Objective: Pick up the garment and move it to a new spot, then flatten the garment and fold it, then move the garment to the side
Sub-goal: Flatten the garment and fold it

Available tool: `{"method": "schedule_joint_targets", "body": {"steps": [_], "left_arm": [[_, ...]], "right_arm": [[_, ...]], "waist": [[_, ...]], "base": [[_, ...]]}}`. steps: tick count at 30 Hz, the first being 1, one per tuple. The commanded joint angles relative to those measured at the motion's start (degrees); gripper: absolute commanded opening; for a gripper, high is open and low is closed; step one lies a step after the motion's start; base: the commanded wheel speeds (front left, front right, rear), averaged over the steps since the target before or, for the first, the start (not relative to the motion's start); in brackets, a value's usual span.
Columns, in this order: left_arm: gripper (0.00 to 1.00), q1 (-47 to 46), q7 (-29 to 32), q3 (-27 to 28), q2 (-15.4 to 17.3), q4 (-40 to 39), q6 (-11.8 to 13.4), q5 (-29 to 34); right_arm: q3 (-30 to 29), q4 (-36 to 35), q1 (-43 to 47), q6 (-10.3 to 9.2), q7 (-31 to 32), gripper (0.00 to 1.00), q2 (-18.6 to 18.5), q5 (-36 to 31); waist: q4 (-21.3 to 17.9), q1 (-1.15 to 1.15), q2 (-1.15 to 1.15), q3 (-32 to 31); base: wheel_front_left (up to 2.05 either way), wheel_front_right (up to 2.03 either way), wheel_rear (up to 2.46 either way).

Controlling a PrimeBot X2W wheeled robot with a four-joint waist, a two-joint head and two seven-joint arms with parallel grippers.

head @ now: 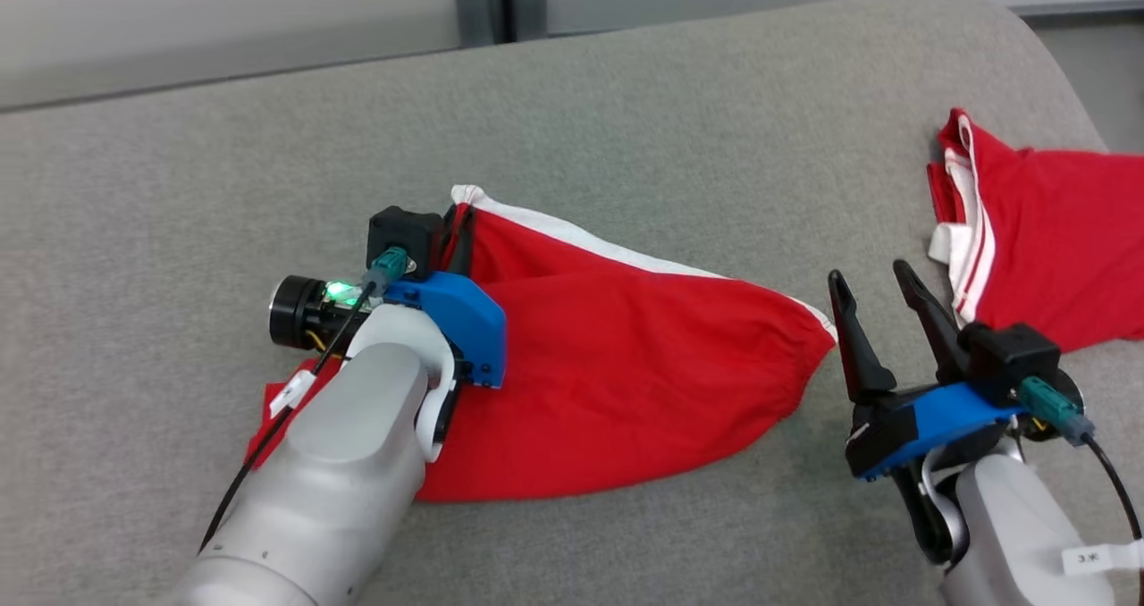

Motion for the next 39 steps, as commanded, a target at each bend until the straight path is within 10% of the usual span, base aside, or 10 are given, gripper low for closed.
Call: {"method": "schedule_joint_targets", "body": {"steps": [1,16,32,34,35,39], "left_arm": [[0.0,-0.1,-0.9,-0.1,-0.1,-0.8,0.2,-0.1],[0.0,23.9,-2.6,7.9,1.6,-24.6,2.3,7.7],[0.0,40.2,-2.6,26.7,2.0,-22.8,3.6,11.4],[0.42,40.8,-2.6,29.2,1.7,-23.4,4.1,12.3],[1.0,41.2,-2.6,30.4,1.6,-24.0,4.4,13.0],[1.0,42.6,-2.6,34.4,1.1,-28.1,4.9,16.6]], "right_arm": [[-0.5,0.3,1.2,0.01,-0.2,1.0,-0.2,-0.5],[-3.4,3.5,11.7,0.01,-0.2,1.0,2.6,-2.9],[-1.0,3.8,12.2,0.01,-0.2,1.0,3.8,-2.5],[-0.4,3.2,11.8,0.01,-0.2,1.0,4.0,-2.0],[-0.2,2.9,11.5,0.01,-0.2,1.0,4.0,-1.7],[0.6,1.2,10.6,0.01,-0.2,1.0,4.2,-0.7]], "waist": [[0.5,0.0,0.0,-0.8],[10.1,0.0,0.0,-15.3],[7.2,0.0,0.0,-16.6],[6.6,0.0,0.0,-16.6],[6.3,0.0,0.0,-16.6],[6.1,0.0,0.0,-16.5]], "base": [[0.0,0.0,0.0],[0.0,0.0,0.0],[0.0,0.0,0.0],[0.0,0.0,0.0],[0.0,0.0,0.0],[0.0,0.0,0.0]]}}
